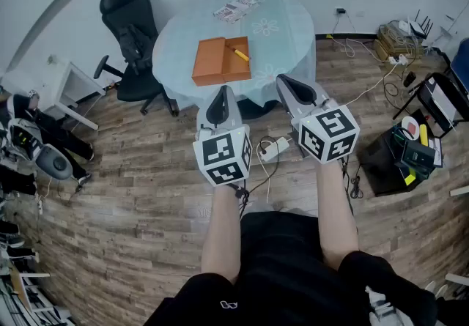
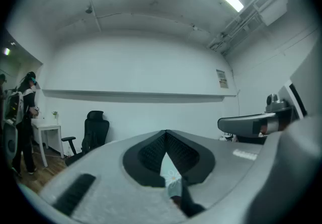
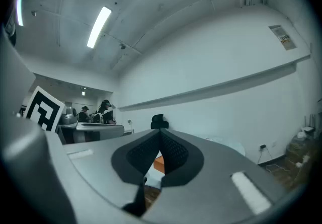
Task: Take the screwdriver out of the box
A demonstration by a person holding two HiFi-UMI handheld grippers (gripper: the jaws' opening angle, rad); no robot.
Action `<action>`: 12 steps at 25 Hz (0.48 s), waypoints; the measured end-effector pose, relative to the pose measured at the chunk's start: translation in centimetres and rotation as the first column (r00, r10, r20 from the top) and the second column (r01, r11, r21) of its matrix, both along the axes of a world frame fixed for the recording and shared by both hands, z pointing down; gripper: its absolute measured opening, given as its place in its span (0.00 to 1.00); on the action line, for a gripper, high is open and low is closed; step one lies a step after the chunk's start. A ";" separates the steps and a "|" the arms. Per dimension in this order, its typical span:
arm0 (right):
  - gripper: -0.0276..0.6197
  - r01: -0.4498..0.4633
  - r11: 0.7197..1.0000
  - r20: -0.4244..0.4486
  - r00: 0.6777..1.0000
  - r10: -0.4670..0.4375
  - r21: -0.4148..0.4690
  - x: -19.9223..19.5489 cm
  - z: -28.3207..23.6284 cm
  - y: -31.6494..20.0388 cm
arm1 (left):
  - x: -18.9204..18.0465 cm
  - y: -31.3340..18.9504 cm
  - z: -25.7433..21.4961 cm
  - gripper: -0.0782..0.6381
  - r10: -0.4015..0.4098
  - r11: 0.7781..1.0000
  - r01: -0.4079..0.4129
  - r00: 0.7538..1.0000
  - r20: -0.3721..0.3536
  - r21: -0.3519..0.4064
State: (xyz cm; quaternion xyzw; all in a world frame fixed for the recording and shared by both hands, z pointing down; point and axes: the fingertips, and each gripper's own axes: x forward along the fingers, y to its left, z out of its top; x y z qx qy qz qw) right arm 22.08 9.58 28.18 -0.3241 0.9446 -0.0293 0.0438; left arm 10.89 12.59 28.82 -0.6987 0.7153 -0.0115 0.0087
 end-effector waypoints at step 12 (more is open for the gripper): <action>0.06 -0.031 0.996 0.072 0.997 0.037 -0.080 -2.6 1.3 -4.3 | -6.2 0.3 0.7 0.11 -0.108 0.994 0.108 0.994 -0.021 -0.009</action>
